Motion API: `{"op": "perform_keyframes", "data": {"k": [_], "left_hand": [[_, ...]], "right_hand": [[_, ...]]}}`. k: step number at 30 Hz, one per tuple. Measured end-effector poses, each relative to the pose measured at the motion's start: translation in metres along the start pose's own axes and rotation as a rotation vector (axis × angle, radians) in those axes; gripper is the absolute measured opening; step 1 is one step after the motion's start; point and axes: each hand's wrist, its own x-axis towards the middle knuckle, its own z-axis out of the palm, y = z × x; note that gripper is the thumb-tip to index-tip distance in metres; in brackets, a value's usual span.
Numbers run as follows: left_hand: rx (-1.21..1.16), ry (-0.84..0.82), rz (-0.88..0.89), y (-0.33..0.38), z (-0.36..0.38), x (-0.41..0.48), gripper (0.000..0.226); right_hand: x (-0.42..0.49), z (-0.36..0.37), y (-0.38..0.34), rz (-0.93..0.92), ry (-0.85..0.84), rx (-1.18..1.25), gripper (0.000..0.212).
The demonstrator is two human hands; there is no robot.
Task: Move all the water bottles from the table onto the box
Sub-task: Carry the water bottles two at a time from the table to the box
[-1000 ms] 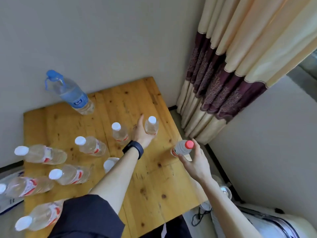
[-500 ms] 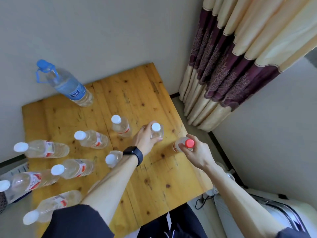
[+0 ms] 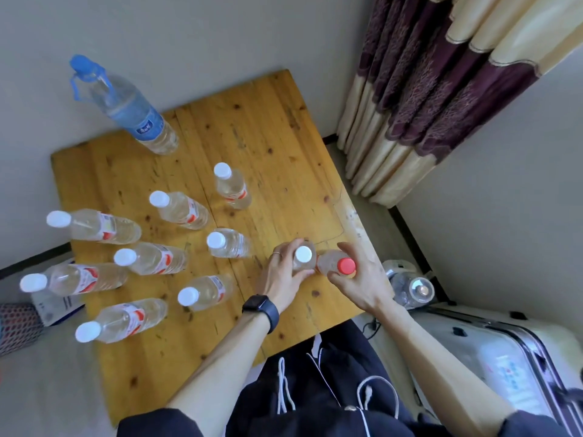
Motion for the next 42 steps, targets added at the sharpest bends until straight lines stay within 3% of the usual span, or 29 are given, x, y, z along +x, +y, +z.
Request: {"op": "perform_keyframes", "data": {"k": [5,10,16,27,34,42], "left_hand": [[0.042,0.030,0.063,-0.006,0.002,0.000,0.073],[0.044,-0.052,0.092,-0.005,-0.002,0.015,0.087],[0.075,-0.125,0.047,-0.004,-0.004,0.025,0.063],[0.237,-0.177,0.112,0.014,-0.008,0.016,0.056],[0.424,-0.402,0.427,0.061,0.044,-0.011,0.059],[0.587,-0.705,0.847,0.139,0.187,-0.124,0.061]], "right_hand": [[-0.008,0.015,0.004,-0.049,0.086,0.123,0.075],[0.005,0.023,0.008,-0.048,0.099,0.189,0.082],[0.015,0.024,0.013,-0.027,0.122,0.172,0.069],[-0.022,0.029,0.030,0.050,0.214,0.234,0.066],[-0.138,0.022,0.099,0.306,0.450,0.383,0.063],[-0.324,0.033,0.189,0.590,0.897,0.523,0.061]]}}
